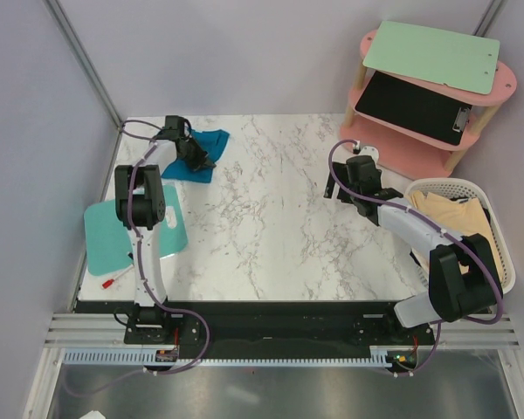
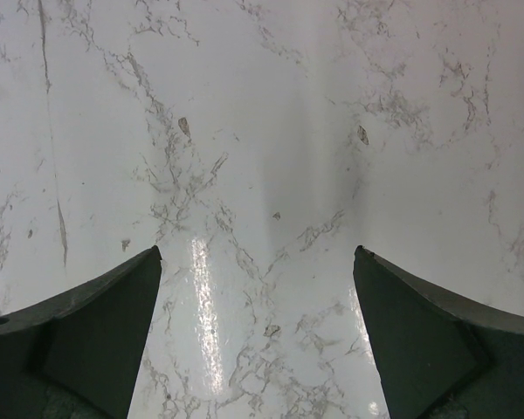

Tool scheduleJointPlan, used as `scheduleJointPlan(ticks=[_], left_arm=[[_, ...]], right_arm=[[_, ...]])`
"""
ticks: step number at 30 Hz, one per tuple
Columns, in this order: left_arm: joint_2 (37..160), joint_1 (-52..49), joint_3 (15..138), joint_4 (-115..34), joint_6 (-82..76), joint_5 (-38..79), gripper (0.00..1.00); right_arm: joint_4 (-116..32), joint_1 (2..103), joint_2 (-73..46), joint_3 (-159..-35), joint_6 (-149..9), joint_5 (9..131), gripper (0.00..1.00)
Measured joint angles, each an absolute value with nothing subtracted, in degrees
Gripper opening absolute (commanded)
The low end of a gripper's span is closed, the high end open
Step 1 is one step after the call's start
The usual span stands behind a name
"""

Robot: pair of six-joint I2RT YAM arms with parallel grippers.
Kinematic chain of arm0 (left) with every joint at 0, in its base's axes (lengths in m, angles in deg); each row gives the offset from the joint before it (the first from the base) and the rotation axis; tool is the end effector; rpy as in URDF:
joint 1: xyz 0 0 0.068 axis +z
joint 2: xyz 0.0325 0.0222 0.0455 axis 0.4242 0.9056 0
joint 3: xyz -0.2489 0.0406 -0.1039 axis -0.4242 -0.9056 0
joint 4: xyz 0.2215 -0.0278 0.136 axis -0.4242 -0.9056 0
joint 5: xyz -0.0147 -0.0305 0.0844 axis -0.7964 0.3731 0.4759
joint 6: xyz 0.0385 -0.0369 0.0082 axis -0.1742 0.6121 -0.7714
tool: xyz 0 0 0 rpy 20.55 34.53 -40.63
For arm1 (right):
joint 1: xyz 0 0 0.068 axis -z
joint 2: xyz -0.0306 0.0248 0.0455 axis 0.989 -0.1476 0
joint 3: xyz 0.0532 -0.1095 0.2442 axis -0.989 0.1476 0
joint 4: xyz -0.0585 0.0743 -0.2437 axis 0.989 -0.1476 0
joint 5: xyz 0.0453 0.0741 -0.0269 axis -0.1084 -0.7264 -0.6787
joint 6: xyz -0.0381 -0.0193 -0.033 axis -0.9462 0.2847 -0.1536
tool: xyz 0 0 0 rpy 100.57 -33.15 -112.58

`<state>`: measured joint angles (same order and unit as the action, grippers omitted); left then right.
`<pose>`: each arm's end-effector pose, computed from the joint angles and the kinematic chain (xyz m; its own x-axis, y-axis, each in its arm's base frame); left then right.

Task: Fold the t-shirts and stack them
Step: Put the neatly folded tshirt into the corner of the board with the left arm

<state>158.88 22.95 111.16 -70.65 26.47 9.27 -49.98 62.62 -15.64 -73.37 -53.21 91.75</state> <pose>0.5105 -0.0310 0.1421 -0.7735 -0.5905 -0.2304 -0.3848 0.7263 -0.5696 0.2994 0.0936 0.2313 -0.6072 0.2059 -0.7674 0.1144 0.9784 0.1720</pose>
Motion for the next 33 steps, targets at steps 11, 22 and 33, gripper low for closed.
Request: scheduleJointPlan(ticks=[11,22,33], left_arm=[[158.07,35.15,110.59,-71.96,24.72,9.33,0.02],[159.21,38.05,114.11,-73.56,21.73,6.03,0.02],[166.82,34.07,124.86,-73.06,19.33,0.39,0.02]], right_arm=[[-50.04,62.62,-15.18,-71.71,-53.21,91.29,0.98],[-50.00,62.62,-14.15,-70.46,-53.21,90.64,0.98],[-49.95,62.62,-14.13,-70.35,-53.21,90.26,0.98]])
